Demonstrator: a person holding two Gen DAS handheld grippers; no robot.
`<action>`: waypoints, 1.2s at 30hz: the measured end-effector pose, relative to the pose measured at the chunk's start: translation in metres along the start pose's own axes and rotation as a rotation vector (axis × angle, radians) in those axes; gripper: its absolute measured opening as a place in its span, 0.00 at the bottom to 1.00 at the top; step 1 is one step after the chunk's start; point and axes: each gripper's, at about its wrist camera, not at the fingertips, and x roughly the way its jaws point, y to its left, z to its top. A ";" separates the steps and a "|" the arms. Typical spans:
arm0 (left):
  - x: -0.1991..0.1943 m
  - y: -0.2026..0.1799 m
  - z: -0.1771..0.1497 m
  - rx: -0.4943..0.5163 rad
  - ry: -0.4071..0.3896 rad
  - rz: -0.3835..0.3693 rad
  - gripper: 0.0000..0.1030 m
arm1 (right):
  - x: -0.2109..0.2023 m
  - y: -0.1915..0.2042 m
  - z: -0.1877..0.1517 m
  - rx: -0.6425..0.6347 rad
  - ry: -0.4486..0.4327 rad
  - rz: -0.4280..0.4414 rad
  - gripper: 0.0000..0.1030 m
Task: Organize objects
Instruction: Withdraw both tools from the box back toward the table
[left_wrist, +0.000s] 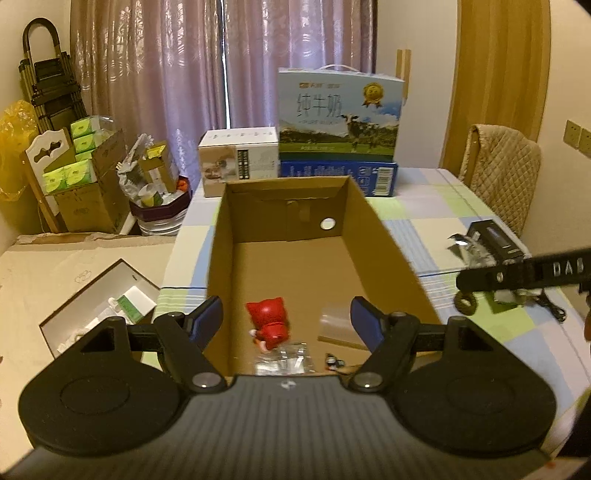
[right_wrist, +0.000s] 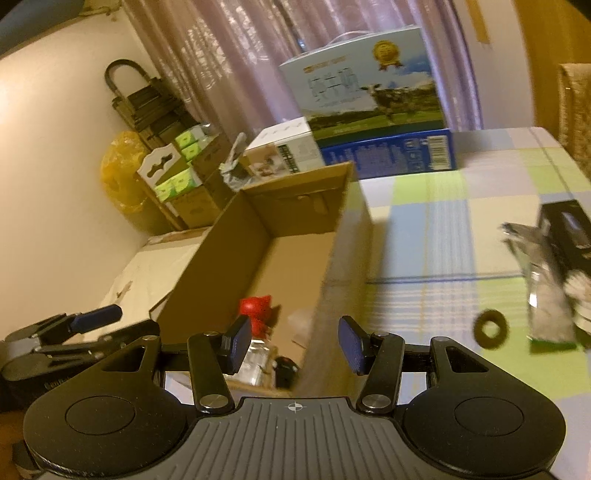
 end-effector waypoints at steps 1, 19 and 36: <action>-0.002 -0.004 0.000 -0.001 -0.002 -0.006 0.70 | -0.006 -0.003 -0.003 0.002 -0.004 -0.005 0.48; -0.028 -0.100 -0.005 0.019 -0.028 -0.136 0.74 | -0.129 -0.093 -0.052 0.122 -0.108 -0.209 0.48; -0.015 -0.192 -0.012 0.089 0.012 -0.257 0.91 | -0.221 -0.162 -0.053 0.149 -0.196 -0.394 0.48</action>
